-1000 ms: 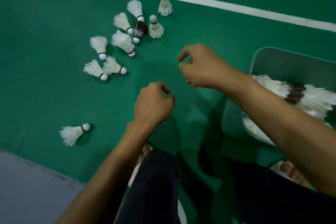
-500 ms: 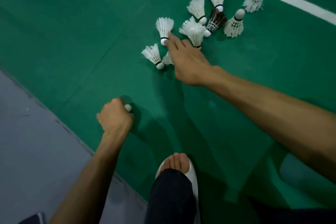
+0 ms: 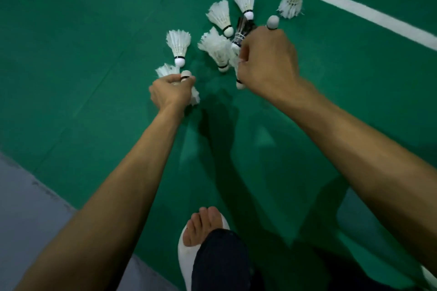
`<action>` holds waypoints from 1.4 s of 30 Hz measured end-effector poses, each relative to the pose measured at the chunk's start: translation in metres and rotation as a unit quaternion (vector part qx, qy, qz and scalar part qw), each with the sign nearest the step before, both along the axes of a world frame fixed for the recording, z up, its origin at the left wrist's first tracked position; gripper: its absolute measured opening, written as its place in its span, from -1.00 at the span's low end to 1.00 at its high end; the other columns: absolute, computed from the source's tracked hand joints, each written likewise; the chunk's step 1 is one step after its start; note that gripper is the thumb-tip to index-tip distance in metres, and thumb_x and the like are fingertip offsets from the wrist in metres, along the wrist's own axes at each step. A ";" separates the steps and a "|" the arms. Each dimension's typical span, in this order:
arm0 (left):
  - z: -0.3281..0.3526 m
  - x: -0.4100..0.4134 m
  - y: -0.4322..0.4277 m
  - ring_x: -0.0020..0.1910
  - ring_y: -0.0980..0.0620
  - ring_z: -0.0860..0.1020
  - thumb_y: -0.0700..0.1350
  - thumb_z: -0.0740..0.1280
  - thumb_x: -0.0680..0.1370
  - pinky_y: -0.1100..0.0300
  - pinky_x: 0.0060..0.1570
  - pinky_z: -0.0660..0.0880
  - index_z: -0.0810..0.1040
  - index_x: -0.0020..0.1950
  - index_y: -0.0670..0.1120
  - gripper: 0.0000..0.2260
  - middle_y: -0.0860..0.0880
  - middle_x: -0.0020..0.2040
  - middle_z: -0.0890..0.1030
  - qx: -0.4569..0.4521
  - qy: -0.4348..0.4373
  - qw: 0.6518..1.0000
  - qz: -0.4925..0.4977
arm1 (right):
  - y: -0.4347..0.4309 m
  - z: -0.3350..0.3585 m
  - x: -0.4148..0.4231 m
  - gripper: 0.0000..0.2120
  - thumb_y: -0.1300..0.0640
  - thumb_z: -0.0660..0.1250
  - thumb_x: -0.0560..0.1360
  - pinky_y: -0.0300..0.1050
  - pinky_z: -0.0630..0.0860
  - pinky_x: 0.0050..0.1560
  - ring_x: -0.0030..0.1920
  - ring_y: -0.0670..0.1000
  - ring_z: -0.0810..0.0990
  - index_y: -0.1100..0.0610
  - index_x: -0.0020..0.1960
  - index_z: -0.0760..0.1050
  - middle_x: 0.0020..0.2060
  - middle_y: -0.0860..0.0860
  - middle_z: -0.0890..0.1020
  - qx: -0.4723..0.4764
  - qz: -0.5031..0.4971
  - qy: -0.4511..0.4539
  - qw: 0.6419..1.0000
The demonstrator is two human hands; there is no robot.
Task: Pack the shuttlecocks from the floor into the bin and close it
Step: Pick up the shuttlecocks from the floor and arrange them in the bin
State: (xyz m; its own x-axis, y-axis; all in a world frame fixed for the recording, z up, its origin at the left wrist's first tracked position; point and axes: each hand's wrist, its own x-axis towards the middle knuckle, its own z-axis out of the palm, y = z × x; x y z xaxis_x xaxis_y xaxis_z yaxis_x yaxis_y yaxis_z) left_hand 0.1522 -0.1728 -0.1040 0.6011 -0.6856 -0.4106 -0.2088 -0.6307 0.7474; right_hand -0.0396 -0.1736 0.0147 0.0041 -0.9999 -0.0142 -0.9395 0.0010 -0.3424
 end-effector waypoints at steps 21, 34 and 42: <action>0.193 -0.310 0.210 0.00 0.06 0.65 0.08 0.57 0.31 -0.05 0.04 0.63 0.72 -0.14 0.20 -0.85 0.06 0.06 0.67 -0.184 0.117 0.830 -0.513 | 0.293 0.112 -0.312 -0.70 0.18 0.58 0.32 -0.07 0.54 -0.26 -0.36 -0.01 0.56 0.07 0.00 0.56 -0.26 0.10 0.65 -0.130 -0.451 -0.275 0.839; 0.180 -0.358 0.228 -0.31 0.07 0.62 -0.04 0.55 0.40 0.16 -0.26 0.55 0.72 -0.09 0.05 -0.89 0.02 -0.20 0.73 -0.135 0.137 0.856 -0.481 | 0.303 0.000 -0.312 -0.94 0.30 0.48 0.39 -0.09 0.59 -0.12 -0.10 0.08 0.68 0.17 -0.20 0.66 -0.22 0.08 0.69 0.091 -0.503 -0.233 0.827; 0.166 -0.386 0.232 -0.13 0.15 0.64 -0.06 0.53 0.45 0.24 -0.08 0.47 0.70 -0.11 0.06 -0.94 0.15 -0.25 0.63 -0.102 0.171 0.850 -0.488 | 0.293 -0.027 -0.321 -0.83 0.25 0.47 0.36 0.15 0.71 -0.12 -0.15 0.17 0.72 0.22 -0.06 0.60 -0.18 0.15 0.71 0.090 -0.581 -0.395 0.705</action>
